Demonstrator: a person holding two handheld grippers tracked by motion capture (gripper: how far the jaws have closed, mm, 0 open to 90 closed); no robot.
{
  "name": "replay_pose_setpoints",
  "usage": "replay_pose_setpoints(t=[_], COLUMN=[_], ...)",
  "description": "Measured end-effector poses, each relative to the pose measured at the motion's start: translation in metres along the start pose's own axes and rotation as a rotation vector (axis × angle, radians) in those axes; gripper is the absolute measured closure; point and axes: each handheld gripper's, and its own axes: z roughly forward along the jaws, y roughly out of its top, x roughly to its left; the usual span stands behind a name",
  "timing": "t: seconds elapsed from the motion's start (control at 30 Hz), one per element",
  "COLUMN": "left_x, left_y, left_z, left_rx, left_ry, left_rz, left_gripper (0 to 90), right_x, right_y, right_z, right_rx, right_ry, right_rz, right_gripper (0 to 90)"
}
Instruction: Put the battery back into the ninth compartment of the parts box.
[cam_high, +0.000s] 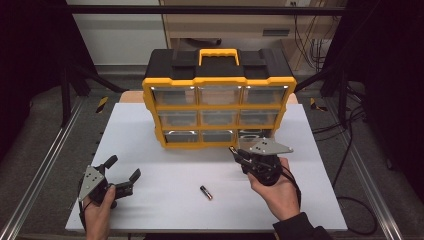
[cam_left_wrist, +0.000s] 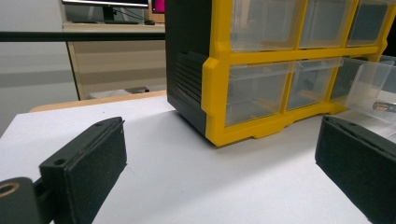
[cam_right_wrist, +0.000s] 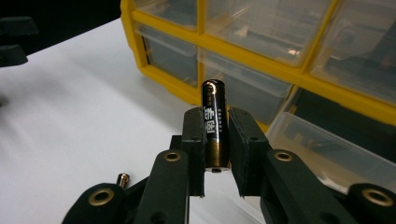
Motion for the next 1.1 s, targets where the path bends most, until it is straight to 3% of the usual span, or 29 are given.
replay_pose_setpoints(t=[0.53, 1.1], left_x=[-0.001, -0.003], left_y=[0.000, 0.000], left_z=[0.003, 0.004], left_rx=[0.008, 0.017], left_ry=[-0.003, -0.013], left_rz=[0.002, 0.014], left_gripper=[1.8, 1.8], right_x=[-0.029, -0.053], right_y=[0.011, 0.029], right_z=[-0.015, -0.024], right_rx=[-0.005, 0.002], right_ry=[-0.008, -0.029], right_rz=[0.031, 0.024], right_gripper=[76.7, 76.7])
